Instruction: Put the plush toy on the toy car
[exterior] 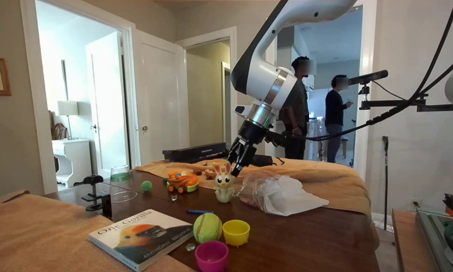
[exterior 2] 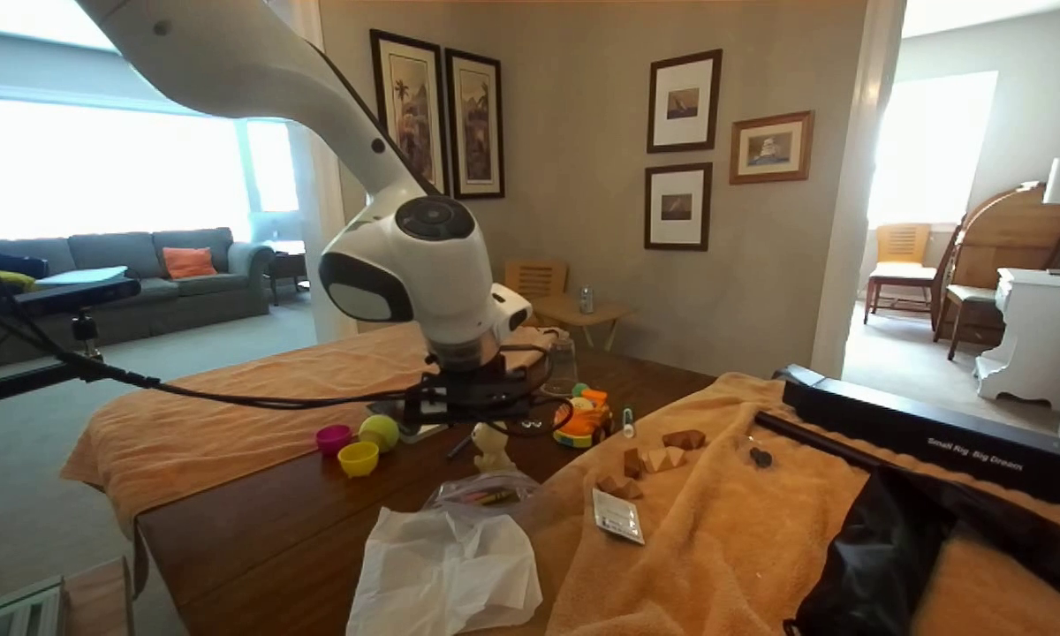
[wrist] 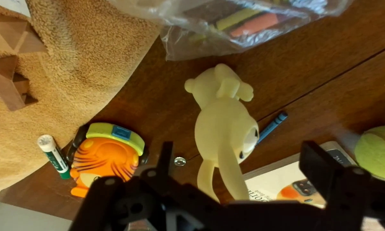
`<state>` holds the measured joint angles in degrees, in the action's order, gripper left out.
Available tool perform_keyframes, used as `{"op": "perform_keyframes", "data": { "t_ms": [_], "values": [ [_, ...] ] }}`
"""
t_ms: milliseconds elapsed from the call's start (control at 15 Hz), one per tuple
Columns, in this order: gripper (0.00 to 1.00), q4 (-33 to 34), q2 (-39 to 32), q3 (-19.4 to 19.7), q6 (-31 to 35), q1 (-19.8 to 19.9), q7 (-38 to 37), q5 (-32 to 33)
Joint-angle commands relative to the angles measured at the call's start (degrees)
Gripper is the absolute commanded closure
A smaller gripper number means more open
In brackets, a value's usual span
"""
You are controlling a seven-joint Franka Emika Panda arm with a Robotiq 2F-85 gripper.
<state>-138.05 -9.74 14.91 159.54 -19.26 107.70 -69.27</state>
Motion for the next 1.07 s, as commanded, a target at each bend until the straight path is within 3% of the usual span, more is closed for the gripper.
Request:
{"op": "perform_keyframes", "data": {
  "t_ms": [0,133,200,333,600,1000],
  "values": [
    [0.00,3.5,-3.9,-1.0,1.2,0.3,4.7,-5.0],
    [0.00,4.4,-5.4,-1.1,1.1,0.2,5.3,-5.9],
    [0.25,4.7,-6.1,-1.2,1.0,0.2,5.6,-6.2],
    [0.34,5.3,-7.3,-1.4,0.8,0.3,5.5,-6.2],
    [0.64,6.1,-8.6,-1.7,0.5,0.4,5.2,-6.5],
    [0.85,3.9,-4.2,-1.8,-0.8,-0.3,3.7,-4.0]
  ]
}}
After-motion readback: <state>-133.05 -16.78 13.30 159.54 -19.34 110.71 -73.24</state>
